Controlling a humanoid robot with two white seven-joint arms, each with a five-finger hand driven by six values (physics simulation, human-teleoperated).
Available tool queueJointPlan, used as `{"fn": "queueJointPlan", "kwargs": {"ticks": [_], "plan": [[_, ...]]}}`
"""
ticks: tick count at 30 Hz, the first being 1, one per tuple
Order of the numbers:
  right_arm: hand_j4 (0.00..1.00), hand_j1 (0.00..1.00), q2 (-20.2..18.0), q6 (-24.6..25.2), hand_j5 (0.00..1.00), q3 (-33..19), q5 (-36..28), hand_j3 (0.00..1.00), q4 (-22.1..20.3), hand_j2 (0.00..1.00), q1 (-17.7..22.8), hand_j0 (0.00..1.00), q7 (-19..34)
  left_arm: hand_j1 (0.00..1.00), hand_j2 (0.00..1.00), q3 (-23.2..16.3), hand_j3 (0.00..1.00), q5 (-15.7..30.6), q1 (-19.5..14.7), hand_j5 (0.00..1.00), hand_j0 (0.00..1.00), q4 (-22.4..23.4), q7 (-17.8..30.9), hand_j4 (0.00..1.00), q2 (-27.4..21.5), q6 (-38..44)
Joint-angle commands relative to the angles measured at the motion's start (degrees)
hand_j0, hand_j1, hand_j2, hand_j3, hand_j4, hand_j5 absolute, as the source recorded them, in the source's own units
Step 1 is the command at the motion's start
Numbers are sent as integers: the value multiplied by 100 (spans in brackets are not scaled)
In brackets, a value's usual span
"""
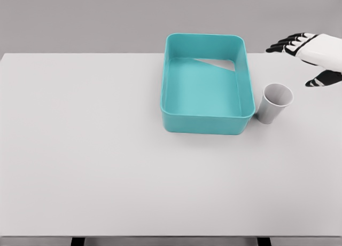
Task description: Put the paper cup into the basket with your right arm
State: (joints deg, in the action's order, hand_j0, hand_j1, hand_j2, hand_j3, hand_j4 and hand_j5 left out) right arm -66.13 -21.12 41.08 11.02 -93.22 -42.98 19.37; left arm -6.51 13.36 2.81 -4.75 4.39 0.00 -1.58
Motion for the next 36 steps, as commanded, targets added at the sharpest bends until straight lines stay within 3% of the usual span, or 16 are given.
{"fn": "queueJointPlan", "kwargs": {"ticks": [1,5,7,9,11,12,13,15,16,19,22,25,31,36], "plan": [[100,100,-13,-6,100,-47,6,100,-21,100,0,100,22,100,100,0,100,0,0,100,100,0,1,100,0,0],[100,100,-31,-15,100,5,-12,100,-65,100,9,100,57,100,100,0,100,0,0,100,100,0,1,100,0,0],[100,100,-40,11,100,-39,-169,100,32,100,9,100,338,100,100,0,100,0,0,100,100,0,1,100,0,0],[100,100,-49,-32,100,-38,-1811,100,506,100,35,100,1480,100,100,0,100,0,0,100,100,0,1,100,0,0],[100,100,-49,-85,100,-39,-3700,100,1279,100,62,100,1563,100,100,0,100,0,0,100,100,0,1,100,0,0],[100,100,-31,-120,100,-30,-4228,100,1551,100,70,100,1563,100,100,0,100,0,0,100,100,0,1,100,0,0],[100,100,30,-269,100,-30,-5345,100,2201,100,88,100,1563,100,100,0,100,0,0,100,100,0,1,100,0,0],[100,100,188,-331,100,-21,-6005,100,2729,100,140,100,1563,100,100,0,100,0,0,100,100,0,1,100,0,0],[100,100,338,-358,100,-21,-6146,100,3028,100,281,100,1563,100,100,0,100,0,0,100,100,0,1,100,0,0],[100,100,698,-358,100,-3,-6129,100,3240,100,509,100,1563,100,100,0,100,9,0,100,100,0,1,100,0,0],[100,100,804,-445,100,-3,-6085,100,3424,100,808,100,1563,100,100,0,100,0,0,100,100,0,1,100,0,0],[100,100,1208,-682,100,-12,-6085,100,4083,100,853,100,1563,100,100,0,100,0,0,100,100,0,1,100,0,0],[100,100,1516,-718,100,67,-5769,100,4119,100,923,100,1563,100,100,0,100,0,0,100,100,0,1,100,0,0],[100,100,1516,-990,100,313,-5645,100,4066,100,967,100,1563,100,100,0,100,0,0,100,100,0,1,100,0,0]]}}
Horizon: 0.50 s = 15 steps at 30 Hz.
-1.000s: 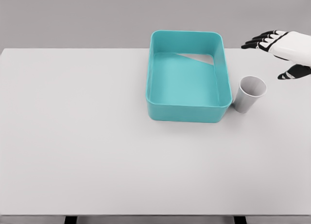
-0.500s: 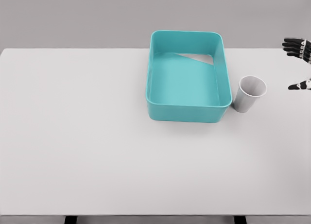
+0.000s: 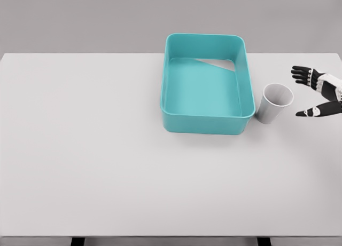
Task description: Put the paper cup into the basket with your right arm
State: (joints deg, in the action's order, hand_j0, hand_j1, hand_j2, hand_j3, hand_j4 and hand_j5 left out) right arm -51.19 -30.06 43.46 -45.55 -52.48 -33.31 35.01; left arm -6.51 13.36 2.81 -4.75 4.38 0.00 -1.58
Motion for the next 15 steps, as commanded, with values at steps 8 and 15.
{"fn": "queueJointPlan", "kwargs": {"ticks": [8,15], "plan": [[100,100,30,-96,100,110,143,100,-219,100,0,100,-1,100,100,0,100,0,0,100,100,0,1,100,0,0],[100,100,83,-96,100,110,143,100,-210,100,0,100,-1,100,100,0,100,0,0,100,100,0,1,100,0,0]]}}
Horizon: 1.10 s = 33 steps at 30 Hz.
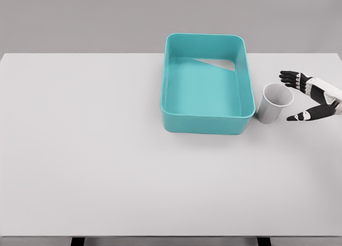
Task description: Put the paper cup into the basket with your right arm
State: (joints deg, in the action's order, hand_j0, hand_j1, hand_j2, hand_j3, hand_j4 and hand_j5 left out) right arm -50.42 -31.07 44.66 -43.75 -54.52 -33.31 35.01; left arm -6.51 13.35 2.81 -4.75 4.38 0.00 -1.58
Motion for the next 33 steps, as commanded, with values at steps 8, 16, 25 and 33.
{"fn": "queueJointPlan", "kwargs": {"ticks": [8,16,25,33], "plan": [[100,100,120,49,100,-10,33,100,29,100,9,100,-1,100,100,0,100,0,0,100,100,0,1,100,0,0],[100,100,243,66,100,-18,33,100,-6,100,9,100,-1,100,100,0,100,9,0,100,100,0,1,100,0,0],[100,100,375,102,100,-27,-11,100,-15,100,-9,100,-1,100,100,0,100,0,0,100,100,0,1,100,0,0],[70,70,366,119,70,-27,-19,70,-67,70,-18,70,-1,100,100,0,100,0,0,100,100,0,1,100,0,0]]}}
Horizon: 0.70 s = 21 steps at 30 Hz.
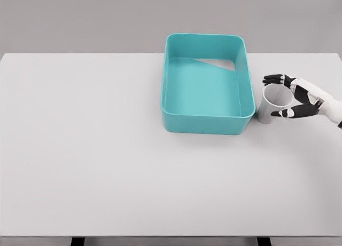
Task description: Put the paper cup into the basket with your right arm
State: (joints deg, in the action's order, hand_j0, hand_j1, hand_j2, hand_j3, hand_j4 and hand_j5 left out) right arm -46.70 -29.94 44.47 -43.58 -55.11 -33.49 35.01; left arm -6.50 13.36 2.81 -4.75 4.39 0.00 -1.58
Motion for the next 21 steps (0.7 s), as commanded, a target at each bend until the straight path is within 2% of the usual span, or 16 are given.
{"fn": "queueJointPlan", "kwargs": {"ticks": [1,6,10,14,16,18,21], "plan": [[70,70,-6,6,70,-8,-36,70,-9,70,0,70,-1,100,100,0,100,0,0,100,100,0,1,100,0,0],[70,70,-41,-91,70,-104,-36,70,-263,70,-9,70,-1,100,100,0,100,0,0,100,100,0,1,100,0,0],[70,70,-50,-126,70,-641,16,70,-255,70,-9,70,-1,100,100,0,100,0,0,100,100,0,1,100,0,0],[71,71,-41,-506,71,-1010,78,71,-264,71,-9,71,-1,100,100,0,100,0,0,100,100,0,1,100,0,0],[71,71,-15,-506,71,-1273,323,71,-316,71,-26,71,-1,100,100,0,100,0,0,100,100,0,1,100,0,0],[72,72,3,-506,72,-1467,807,72,-703,72,-35,72,-1,100,100,0,100,0,0,100,100,0,1,100,0,0],[72,72,12,-506,72,-1546,1185,72,-1177,72,-70,72,-1,100,100,0,100,0,0,100,100,0,1,100,0,0]]}}
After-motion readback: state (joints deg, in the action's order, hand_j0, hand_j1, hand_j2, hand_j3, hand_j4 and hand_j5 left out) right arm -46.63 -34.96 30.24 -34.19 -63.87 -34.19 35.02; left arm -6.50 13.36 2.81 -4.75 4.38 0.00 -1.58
